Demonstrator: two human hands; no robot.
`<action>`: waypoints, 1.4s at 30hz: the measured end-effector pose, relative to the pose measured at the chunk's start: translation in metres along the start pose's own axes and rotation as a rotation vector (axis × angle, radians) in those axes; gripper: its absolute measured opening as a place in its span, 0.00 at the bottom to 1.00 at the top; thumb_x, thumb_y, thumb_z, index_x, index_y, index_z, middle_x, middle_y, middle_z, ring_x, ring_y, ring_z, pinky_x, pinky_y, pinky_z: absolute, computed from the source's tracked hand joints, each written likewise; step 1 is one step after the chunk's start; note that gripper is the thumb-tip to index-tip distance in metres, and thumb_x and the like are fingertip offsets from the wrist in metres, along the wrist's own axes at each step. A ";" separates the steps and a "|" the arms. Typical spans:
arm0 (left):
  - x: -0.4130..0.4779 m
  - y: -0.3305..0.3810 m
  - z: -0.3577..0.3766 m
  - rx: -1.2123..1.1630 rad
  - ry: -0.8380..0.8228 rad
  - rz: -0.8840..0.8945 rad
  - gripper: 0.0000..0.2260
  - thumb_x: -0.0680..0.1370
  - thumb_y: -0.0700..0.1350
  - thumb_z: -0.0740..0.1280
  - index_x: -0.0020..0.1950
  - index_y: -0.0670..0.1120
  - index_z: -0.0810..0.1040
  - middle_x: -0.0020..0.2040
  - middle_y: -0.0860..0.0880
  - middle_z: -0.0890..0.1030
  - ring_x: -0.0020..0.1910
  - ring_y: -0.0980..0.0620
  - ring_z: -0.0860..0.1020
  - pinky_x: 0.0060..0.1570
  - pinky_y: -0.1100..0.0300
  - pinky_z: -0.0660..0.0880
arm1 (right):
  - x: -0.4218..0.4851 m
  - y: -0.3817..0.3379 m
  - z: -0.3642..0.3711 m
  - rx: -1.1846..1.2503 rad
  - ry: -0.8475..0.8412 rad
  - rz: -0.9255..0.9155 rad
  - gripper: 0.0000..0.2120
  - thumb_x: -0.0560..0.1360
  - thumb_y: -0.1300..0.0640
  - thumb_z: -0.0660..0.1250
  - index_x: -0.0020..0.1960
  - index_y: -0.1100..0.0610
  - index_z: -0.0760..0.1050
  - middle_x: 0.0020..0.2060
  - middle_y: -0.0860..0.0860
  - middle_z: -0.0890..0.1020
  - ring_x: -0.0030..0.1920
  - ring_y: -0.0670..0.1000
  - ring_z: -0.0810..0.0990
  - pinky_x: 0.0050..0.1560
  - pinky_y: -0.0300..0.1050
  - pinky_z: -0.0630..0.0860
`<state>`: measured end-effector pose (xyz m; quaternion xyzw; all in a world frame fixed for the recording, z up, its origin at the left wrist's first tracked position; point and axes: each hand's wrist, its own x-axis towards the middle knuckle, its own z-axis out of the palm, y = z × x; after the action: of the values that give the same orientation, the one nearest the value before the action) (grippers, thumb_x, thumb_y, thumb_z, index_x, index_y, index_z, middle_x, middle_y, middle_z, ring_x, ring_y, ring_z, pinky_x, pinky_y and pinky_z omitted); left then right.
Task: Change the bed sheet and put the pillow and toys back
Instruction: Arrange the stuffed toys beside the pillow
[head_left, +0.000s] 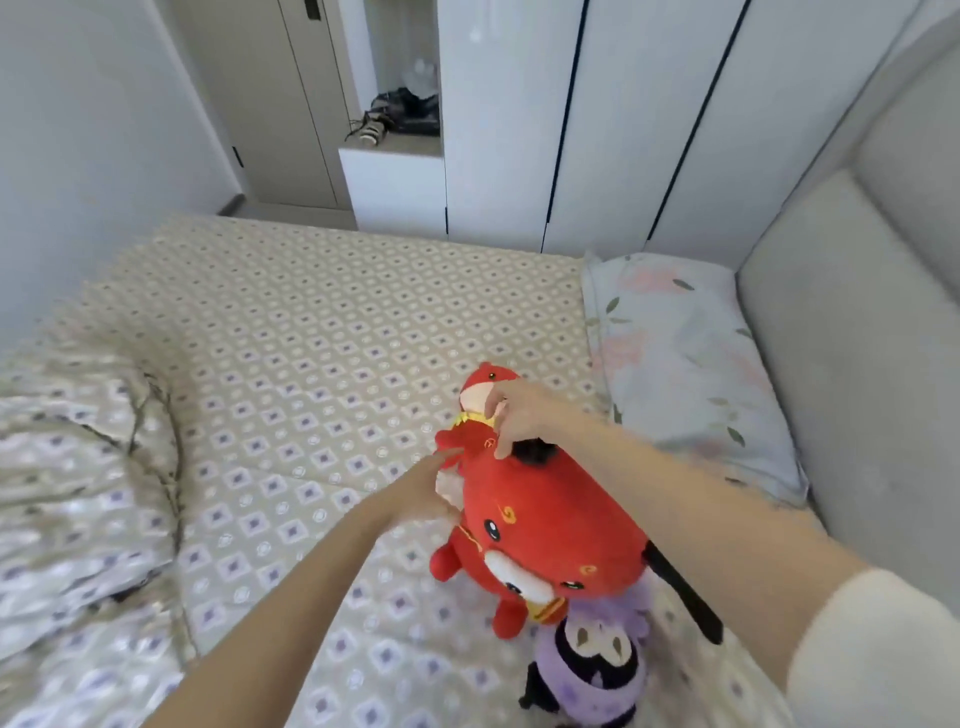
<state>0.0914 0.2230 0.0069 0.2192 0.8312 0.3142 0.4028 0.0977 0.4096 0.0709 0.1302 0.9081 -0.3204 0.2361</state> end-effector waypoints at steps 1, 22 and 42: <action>0.001 0.002 0.006 0.006 -0.044 -0.039 0.39 0.69 0.40 0.73 0.76 0.52 0.59 0.75 0.51 0.60 0.73 0.50 0.60 0.63 0.62 0.60 | -0.002 0.011 0.004 0.051 0.058 0.028 0.21 0.61 0.66 0.79 0.48 0.53 0.74 0.50 0.52 0.77 0.55 0.53 0.78 0.58 0.51 0.76; 0.039 0.047 0.079 0.457 0.242 0.283 0.17 0.74 0.56 0.69 0.59 0.50 0.77 0.53 0.53 0.75 0.53 0.51 0.75 0.46 0.57 0.72 | -0.010 0.093 0.041 1.092 0.502 0.081 0.17 0.71 0.72 0.68 0.43 0.50 0.72 0.44 0.49 0.77 0.51 0.50 0.76 0.47 0.44 0.76; 0.046 0.021 0.040 0.179 0.564 0.002 0.08 0.77 0.42 0.66 0.50 0.42 0.84 0.48 0.44 0.84 0.49 0.42 0.80 0.43 0.56 0.72 | -0.057 0.157 0.031 0.196 0.067 -0.013 0.60 0.55 0.44 0.83 0.77 0.50 0.50 0.71 0.49 0.64 0.70 0.51 0.65 0.70 0.53 0.65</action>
<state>0.0994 0.2805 -0.0221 0.1588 0.9346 0.2885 0.1345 0.2178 0.5047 -0.0026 0.1573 0.8805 -0.4049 0.1896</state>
